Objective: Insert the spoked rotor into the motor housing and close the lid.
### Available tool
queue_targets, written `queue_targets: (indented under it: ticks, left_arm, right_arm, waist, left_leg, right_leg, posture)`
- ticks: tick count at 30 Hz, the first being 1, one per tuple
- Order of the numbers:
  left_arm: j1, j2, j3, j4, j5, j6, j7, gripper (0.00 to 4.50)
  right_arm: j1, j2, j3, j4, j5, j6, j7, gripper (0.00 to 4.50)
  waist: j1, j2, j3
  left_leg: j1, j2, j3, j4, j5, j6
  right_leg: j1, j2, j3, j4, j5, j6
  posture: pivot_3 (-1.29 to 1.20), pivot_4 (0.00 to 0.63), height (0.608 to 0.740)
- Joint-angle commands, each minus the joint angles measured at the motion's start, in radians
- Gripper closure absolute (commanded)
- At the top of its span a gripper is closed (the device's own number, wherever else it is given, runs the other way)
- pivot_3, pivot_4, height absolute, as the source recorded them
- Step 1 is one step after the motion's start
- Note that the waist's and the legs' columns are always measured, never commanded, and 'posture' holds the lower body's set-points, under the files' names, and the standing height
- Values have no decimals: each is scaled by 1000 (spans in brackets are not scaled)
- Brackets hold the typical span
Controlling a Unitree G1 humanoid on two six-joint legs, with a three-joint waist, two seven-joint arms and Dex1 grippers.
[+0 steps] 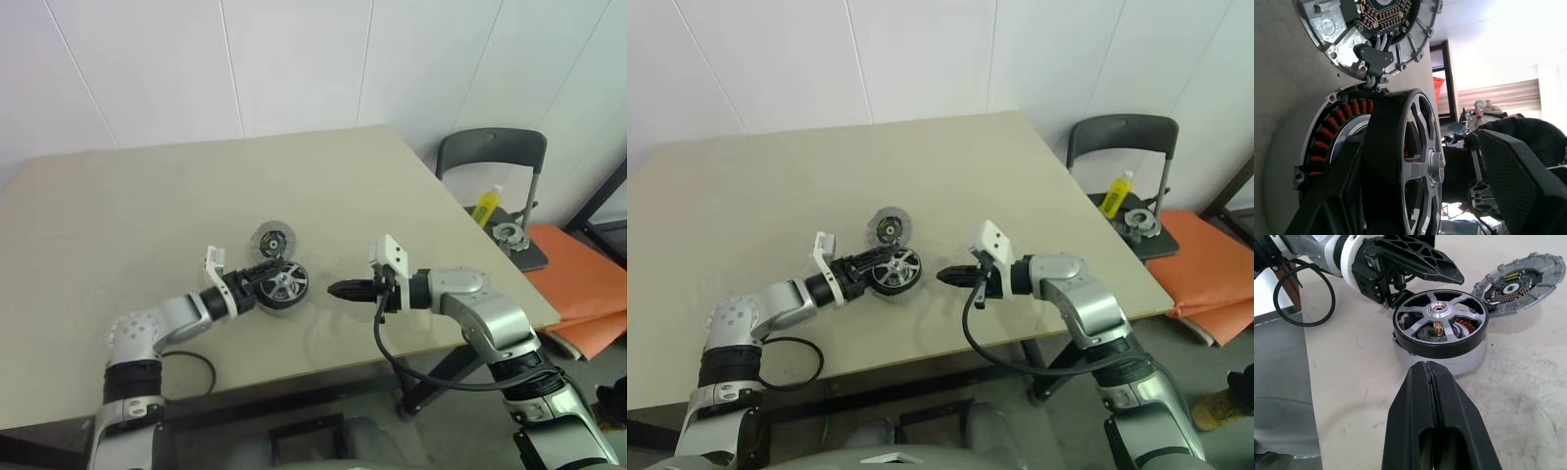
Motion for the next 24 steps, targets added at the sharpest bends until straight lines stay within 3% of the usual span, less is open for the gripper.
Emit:
queue_targets:
  ticks: [1, 11, 19, 24]
  left_arm:
    - [-23, 41, -9, 8, 88, -6, -11, 1007]
    - [-166, 104, -23, -9, 250, -56, -122, 1007]
    - [-156, 94, -22, -34, 299, -47, -171, 1007]
    - [-133, 114, -77, -137, 373, -122, -307, 1007]
  right_arm:
    - [-25, 10, -13, -8, 7, -20, 3, 4500]
    - [-26, 18, -9, -2, 5, -23, 5, 4500]
    - [-21, 26, -9, -6, 5, -18, 3, 4500]
    - [-22, 25, -9, -6, 6, -15, 4, 4500]
  waist:
    - [-3, 0, 0]
    - [0, -2, 2]
    - [1, -2, 2]
    - [1, -2, 2]
  left_leg:
    - [0, 0, 0, 0, 0, 0]
    - [-2, 0, -1, -1, 0, 0]
    - [-2, -1, 0, -2, 0, 0]
    - [-2, -1, 0, -1, 0, 0]
  right_leg:
    - [0, 0, 0, 0, 0, 0]
    - [-2, 0, 0, 0, 0, 0]
    - [-3, 0, 0, 0, 0, 0]
    - [-2, 0, 0, 0, 0, 0]
  posture:
    - [0, 0, 740]
    - [0, 0, 740]
    - [0, 0, 740]
    - [0, 0, 740]
